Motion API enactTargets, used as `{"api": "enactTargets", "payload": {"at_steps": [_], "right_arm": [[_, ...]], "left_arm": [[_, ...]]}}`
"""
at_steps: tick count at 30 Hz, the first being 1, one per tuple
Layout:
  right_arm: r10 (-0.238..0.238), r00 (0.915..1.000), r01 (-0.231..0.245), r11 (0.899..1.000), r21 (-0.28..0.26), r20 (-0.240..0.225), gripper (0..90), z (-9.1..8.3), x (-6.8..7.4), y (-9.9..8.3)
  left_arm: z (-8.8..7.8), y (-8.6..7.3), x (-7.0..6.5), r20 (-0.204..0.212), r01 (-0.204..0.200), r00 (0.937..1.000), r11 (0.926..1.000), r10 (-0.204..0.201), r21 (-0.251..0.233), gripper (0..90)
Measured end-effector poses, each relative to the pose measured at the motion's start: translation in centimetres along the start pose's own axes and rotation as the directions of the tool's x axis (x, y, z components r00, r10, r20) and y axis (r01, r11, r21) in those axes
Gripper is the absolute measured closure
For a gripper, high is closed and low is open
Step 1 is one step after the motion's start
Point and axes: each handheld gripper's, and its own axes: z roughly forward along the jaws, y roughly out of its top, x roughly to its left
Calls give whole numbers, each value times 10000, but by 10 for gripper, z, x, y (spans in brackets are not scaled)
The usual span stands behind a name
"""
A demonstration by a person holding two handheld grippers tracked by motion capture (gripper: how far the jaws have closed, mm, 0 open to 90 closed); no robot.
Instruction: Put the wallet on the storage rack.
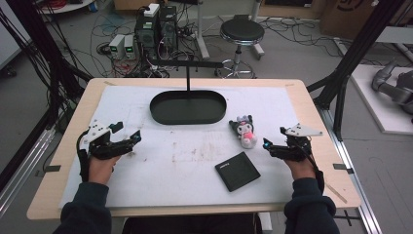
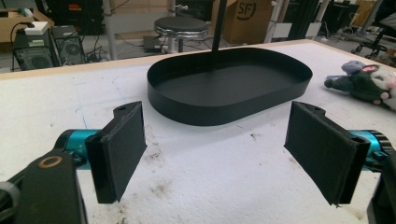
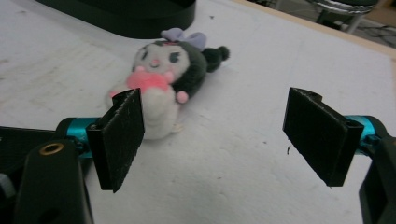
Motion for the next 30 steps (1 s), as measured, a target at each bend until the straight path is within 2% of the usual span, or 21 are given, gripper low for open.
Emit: {"api": "enactTargets", "payload": {"at_steps": [2, 5, 10, 12, 16, 17, 18, 19, 20, 21, 22, 23, 25, 26, 27, 29, 30], "right_arm": [[18, 10000, -18, 10000, -5, -97, 211, 0, 2, 0], [-244, 9964, 250, 9997, 71, -812, 211, 1, 10, 2], [-574, 9825, 683, 9961, 562, -1770, 215, 9, 21, 2], [-673, 9758, 844, 9936, 746, -2083, 243, 12, 26, 2], [-507, 9514, 938, 9872, 1291, -3037, 275, 25, 36, -1], [-507, 9514, 938, 9872, 1291, -3037, 275, 25, 36, -1], [-420, 9402, 1008, 9822, 1583, -3380, 281, 30, 41, -4], [-420, 9402, 1008, 9822, 1583, -3380, 281, 30, 41, -4], [-399, 9302, 1122, 9774, 1793, -3649, 285, 33, 44, -6], [-399, 9302, 1122, 9774, 1793, -3649, 285, 33, 44, -6], [-386, 9269, 1221, 9716, 2028, -3734, 287, 36, 47, -7], [-403, 9271, 1267, 9694, 2104, -3727, 289, 37, 47, -8], [-297, 9211, 1328, 9613, 2415, -3882, 349, 40, 48, -10], [-188, 9152, 1318, 9580, 2549, -4026, 376, 41, 48, -11], [-41, 9122, 1219, 9574, 2617, -4098, 387, 42, 48, -12], [14, 9110, 1204, 9555, 2692, -4124, 394, 42, 47, -12], [33, 9081, 1236, 9533, 2757, -4187, 425, 42, 48, -11]], "left_arm": [[1, 0, 0, -7, 11, 10000, 10000, -11, -10, 200], [2, 0, 0, 53, -44, 10000, 10000, 44, 31, 203], [0, 0, 0, 84, -80, 9999, 10000, 80, 25, 203], [0, -1, 1, 98, -62, 9999, 10000, 62, 48, 204], [3, -2, 2, 109, 17, 9999, 9999, -18, 104, 207], [3, -2, 2, 115, 11, 9999, 9999, -12, 115, 207], [3, -2, 2, 102, 16, 9999, 9999, -17, 124, 207], [3, -2, 2, 100, 10, 9999, 9999, -11, 123, 207], [3, -2, 2, 88, 27, 10000, 9999, -28, 132, 208], [3, -2, 2, 88, 27, 10000, 9999, -28, 132, 208], [3, -2, 3, 69, 35, 10000, 9999, -36, 149, 208], [3, -2, 3, 67, 30, 10000, 9998, -32, 173, 208], [4, -2, 2, 81, 22, 10000, 9998, -24, 198, 208], [4, -2, 1, 114, -17, 9999, 9998, 15, 211, 208], [4, -3, 1, 144, 8, 9999, 9998, -11, 213, 208], [4, -3, 1, 135, -11, 9999, 9997, 8, 257, 209], [4, -3, 0, 130, -12, 9999, 9997, 9, 255, 210]]}}
